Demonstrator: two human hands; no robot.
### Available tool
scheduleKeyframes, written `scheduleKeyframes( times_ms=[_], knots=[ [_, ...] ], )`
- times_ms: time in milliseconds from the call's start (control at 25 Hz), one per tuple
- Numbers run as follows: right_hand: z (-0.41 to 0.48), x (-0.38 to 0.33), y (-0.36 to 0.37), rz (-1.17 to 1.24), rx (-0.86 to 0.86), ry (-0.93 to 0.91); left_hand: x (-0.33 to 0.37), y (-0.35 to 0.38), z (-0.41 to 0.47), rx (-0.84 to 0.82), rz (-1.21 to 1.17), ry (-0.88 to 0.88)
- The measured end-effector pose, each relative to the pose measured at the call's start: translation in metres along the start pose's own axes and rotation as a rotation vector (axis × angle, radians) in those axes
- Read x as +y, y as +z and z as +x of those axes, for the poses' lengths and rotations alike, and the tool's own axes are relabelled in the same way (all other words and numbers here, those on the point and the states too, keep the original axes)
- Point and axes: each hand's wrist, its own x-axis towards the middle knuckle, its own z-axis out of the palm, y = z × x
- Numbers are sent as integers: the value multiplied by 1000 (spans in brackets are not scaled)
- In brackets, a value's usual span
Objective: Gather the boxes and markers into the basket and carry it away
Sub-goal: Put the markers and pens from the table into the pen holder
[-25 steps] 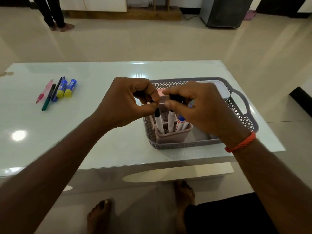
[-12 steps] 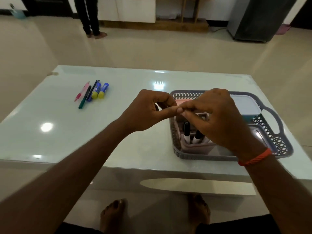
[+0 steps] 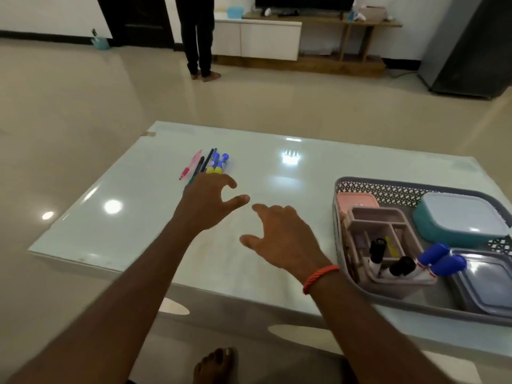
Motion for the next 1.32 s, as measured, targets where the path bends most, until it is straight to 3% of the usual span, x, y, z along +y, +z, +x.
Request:
scheduleKeyframes(
  times_ms=[280, 400, 680, 880, 1000, 1160, 1320],
  knots=[
    [100, -21, 56, -129, 52, -15, -37, 36, 28, -4, 121, -233],
    [146, -16, 73, -149, 155, -28, -42, 43, 42, 40, 259, -272],
    [202, -5, 87, -217, 269, -144, -55, 47, 46, -23, 150, -246],
    [195, 1, 81, -142, 302, -151, -47, 47, 50, 80, 153, -204],
    [182, 7, 71, -55, 302, -49, -45, 44, 50, 115, 110, -140],
    [131, 11, 47, -185, 152, -44, -48, 43, 52, 112, 37, -36],
    [50, 9, 13, -137, 116, -23, -58, 49, 54, 127, 103, 58]
  ],
)
